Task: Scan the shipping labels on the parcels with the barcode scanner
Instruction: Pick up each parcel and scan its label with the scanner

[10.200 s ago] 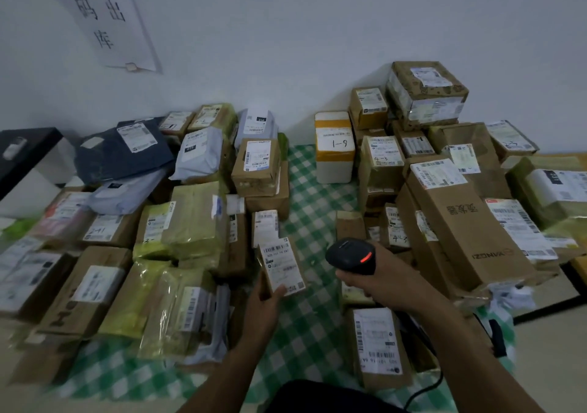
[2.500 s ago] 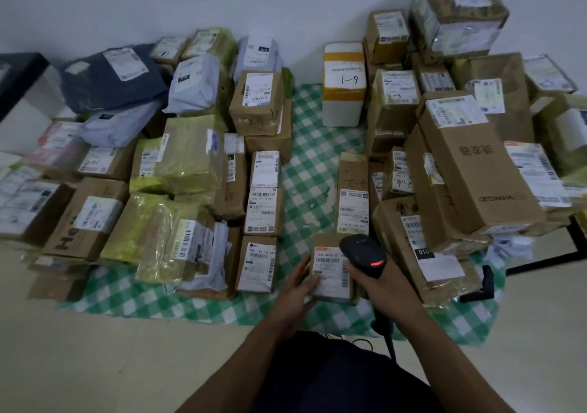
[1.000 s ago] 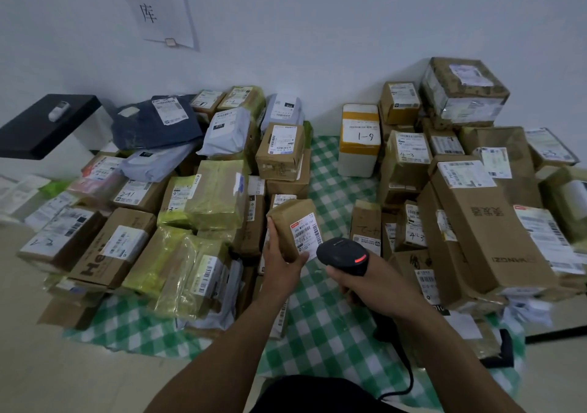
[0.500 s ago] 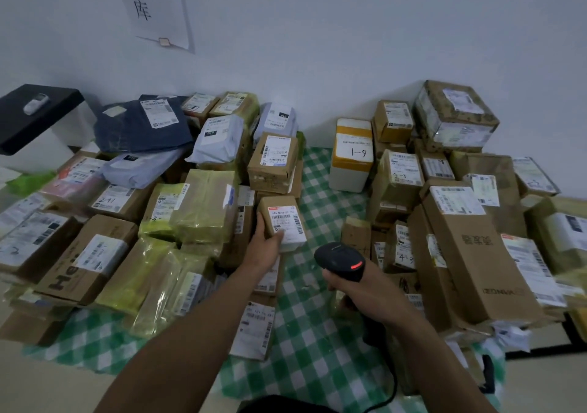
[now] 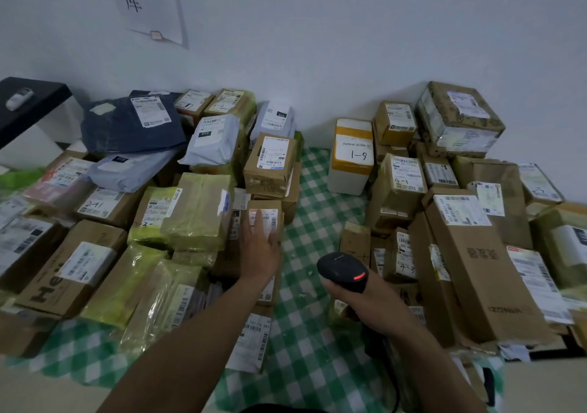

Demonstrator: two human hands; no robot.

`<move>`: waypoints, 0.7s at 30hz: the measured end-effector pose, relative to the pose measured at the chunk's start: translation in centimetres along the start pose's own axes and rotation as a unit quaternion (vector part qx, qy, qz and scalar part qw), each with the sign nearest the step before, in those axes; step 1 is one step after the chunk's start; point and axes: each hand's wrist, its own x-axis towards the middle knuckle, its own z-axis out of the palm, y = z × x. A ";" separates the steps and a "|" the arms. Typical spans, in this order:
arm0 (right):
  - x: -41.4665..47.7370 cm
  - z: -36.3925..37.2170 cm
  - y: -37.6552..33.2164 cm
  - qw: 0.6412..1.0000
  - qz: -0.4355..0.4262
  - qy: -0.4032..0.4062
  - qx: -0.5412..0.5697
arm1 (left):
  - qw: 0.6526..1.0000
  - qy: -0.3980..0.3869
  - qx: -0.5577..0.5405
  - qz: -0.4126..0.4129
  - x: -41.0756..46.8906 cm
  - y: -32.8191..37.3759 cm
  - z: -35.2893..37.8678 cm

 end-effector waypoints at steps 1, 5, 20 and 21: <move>0.0 -0.1 0.2 1.000 0.001 0.003 -0.001 | 1.000 -0.019 0.019 -0.001 -0.2 0.2 0.2; 0.0 -0.4 1.0 1.000 0.013 0.005 -0.001 | 0.991 -0.087 0.100 0.008 0.3 -0.1 0.6; -4.0 -3.4 3.6 0.993 0.075 0.095 0.012 | 0.982 -0.173 -0.074 -0.018 -6.8 4.0 6.8; -4.3 -3.6 3.8 0.992 0.082 0.098 0.014 | 0.972 -0.202 -0.110 -0.045 -7.5 4.2 7.8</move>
